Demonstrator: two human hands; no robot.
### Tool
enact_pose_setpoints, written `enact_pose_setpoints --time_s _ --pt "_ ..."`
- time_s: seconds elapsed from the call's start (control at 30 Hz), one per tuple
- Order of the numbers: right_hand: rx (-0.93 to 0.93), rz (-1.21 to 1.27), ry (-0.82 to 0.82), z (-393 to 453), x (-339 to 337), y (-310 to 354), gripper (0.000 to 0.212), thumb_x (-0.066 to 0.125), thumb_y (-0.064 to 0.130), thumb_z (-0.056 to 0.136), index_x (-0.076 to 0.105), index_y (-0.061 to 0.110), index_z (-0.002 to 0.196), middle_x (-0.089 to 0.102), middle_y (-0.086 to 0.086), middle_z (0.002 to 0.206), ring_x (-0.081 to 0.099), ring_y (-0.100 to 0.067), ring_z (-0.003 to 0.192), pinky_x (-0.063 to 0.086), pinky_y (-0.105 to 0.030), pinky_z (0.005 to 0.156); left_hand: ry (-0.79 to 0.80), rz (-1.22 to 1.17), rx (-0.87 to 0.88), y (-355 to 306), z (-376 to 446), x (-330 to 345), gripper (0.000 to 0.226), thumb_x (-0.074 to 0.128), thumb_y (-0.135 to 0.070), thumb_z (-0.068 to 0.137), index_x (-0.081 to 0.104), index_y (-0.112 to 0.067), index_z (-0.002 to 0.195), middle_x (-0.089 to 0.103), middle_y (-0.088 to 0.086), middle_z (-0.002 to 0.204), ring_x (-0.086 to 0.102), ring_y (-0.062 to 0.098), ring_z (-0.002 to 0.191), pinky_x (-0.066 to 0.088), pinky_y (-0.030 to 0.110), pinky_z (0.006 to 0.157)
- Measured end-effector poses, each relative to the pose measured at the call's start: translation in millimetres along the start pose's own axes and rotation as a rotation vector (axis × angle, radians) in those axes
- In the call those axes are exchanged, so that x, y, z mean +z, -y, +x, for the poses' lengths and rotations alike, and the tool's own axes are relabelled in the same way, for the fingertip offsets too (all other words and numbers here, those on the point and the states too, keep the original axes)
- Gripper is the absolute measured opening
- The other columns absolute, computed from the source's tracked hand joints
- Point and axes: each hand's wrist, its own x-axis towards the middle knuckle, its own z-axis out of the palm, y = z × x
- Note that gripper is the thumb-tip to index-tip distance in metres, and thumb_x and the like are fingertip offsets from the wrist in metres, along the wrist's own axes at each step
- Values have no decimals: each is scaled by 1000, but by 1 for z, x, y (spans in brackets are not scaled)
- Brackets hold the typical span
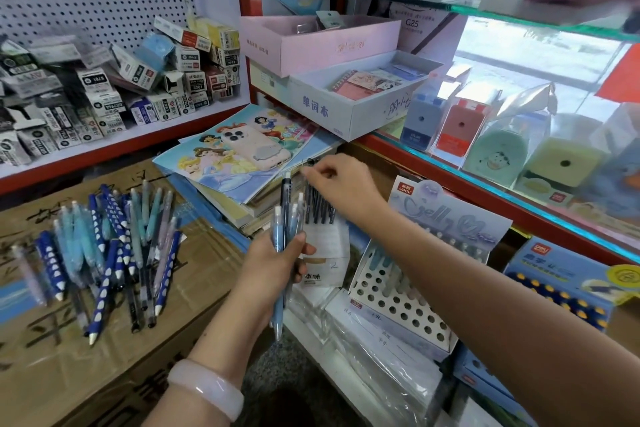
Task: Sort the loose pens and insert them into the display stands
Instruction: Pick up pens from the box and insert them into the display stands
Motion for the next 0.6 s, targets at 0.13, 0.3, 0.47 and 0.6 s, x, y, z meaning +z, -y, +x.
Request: enact_pose_setpoints --time_s 0.13,0.3,0.47,0.6 --pt "48 11 139 -13 11 21 38 61 38 87 55 6 67 48 -10 66 44 -18 59 38 -26 57 -36 92 33 0 -4 2 8 50 -12 95 52 -13 87 64 7 76 49 12 47 43 22 44" --pt "124 38 136 -15 10 25 38 61 31 89 54 4 61 45 -12 67 44 -21 61 41 -28 58 -61 223 75 4 -5 -2 6 52 -11 93 52 -13 88 62 5 72 50 7 43 43 19 42" --pt "233 352 -26 -6 -17 29 34 56 28 93 62 -3 81 56 -11 71 49 -16 66 51 -23 63 -39 229 10 9 -8 -3 5 52 -8 93 55 -5 94 57 4 65 48 10 47 41 14 40" --pt "227 396 -343 13 -43 17 25 52 25 95 63 2 91 58 -1 69 54 -8 55 52 -22 62 -80 141 -36 12 -5 -7 10 48 -7 95 53 -5 103 62 6 76 49 13 52 44 27 53"
